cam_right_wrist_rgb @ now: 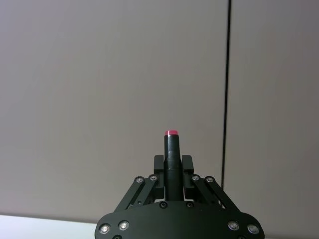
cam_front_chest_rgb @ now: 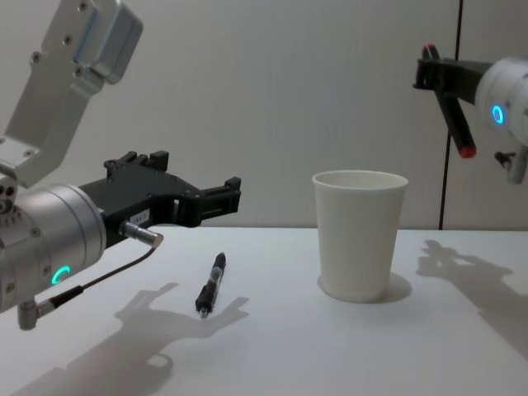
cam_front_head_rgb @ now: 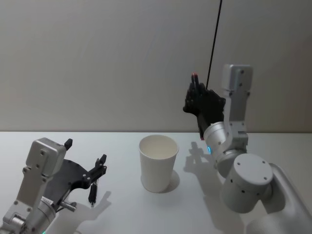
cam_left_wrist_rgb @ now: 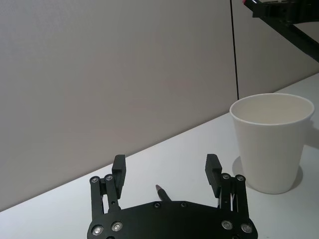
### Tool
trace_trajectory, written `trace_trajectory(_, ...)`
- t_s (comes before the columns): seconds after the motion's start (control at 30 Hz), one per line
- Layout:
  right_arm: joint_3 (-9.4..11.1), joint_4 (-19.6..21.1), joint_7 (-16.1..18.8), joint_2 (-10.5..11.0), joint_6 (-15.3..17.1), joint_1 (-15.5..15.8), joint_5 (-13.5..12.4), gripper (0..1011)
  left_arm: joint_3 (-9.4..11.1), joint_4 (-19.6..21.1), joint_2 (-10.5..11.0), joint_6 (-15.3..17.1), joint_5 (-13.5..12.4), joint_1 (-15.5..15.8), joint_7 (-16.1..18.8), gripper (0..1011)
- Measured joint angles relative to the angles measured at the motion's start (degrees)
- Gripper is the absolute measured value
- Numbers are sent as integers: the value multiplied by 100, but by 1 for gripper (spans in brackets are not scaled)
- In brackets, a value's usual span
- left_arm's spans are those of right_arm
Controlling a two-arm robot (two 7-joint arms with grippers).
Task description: Place the pen into the pen holder.
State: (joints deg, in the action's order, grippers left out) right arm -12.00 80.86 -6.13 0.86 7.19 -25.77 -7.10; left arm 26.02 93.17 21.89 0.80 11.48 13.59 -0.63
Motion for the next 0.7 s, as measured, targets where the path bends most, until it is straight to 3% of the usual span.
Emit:
trace_trajectory(0.2,-101,-189,176,19,-285,-168,93,205,0,0,0,0,0,0,0,1003)
trace_trajectory(0.7,-424,-824,969,112,-1459,-709,265,207,0,0,0,0,0,0,0,1003)
